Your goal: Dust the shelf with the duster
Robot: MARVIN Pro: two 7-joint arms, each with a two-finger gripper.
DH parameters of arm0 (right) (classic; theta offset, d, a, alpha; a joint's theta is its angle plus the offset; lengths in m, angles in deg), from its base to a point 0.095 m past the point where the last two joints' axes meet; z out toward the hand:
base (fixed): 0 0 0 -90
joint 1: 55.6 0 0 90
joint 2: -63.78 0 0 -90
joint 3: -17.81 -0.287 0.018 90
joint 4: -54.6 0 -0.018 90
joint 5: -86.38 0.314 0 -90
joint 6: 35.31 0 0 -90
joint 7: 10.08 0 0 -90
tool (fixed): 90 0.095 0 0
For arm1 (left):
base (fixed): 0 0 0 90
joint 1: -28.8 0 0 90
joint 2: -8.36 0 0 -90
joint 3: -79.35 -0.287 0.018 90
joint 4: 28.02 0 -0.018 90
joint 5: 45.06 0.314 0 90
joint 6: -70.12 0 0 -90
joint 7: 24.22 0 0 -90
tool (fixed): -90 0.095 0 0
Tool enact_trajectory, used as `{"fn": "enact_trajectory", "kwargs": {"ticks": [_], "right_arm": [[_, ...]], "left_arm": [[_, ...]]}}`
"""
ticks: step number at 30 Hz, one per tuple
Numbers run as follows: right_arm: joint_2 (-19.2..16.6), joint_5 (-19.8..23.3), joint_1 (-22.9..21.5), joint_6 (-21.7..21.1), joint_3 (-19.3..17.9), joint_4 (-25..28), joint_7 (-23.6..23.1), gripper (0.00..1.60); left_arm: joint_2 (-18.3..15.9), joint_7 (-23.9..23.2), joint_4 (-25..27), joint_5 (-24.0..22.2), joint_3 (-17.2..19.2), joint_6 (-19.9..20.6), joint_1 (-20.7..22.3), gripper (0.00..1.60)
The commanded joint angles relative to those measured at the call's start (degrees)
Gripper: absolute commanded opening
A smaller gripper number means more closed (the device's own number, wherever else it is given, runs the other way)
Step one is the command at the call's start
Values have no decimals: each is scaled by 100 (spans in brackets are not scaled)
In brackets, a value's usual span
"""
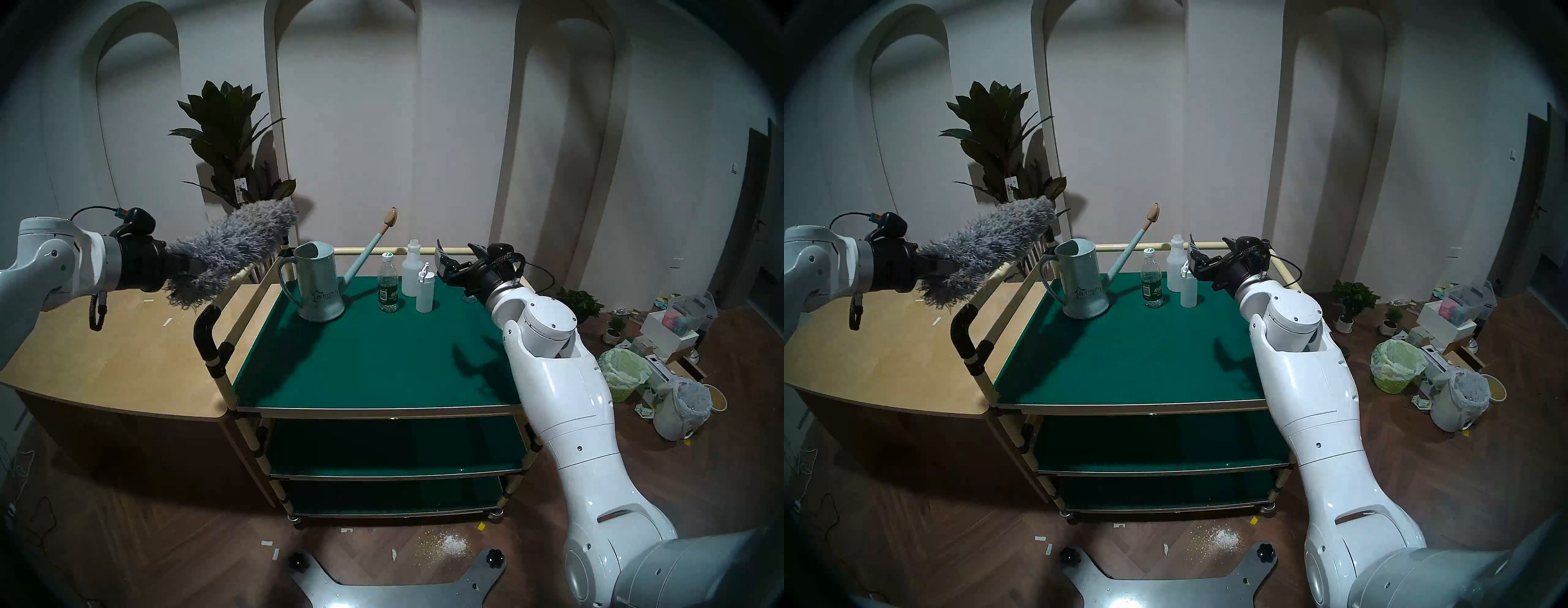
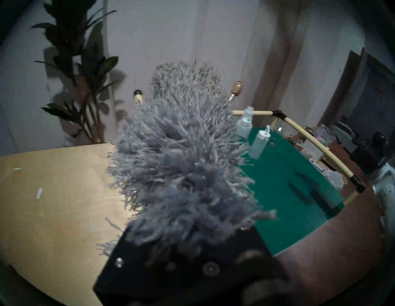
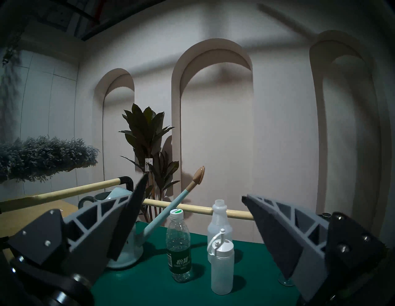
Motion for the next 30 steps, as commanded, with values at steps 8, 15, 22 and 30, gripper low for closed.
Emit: {"fn": "enact_trajectory", "kwargs": {"ticks": [8,15,22,30], "right_arm": [[193,-75,-153,40,282,172,21,160],[229,-131,-160,42,389,189,65,160],[247,-199,-165,48,461,227,186,160],[251,-277,-148,50,514,279,310,160]], "left_arm": [[2,349,-1456,136,260,69,-156,0],[209,378,-2212,158,148,93,-485,0],[476,188,-2723,166,102,22,-818,0],[723,-207,-3056,152,188,-170,-1054,0]]}}
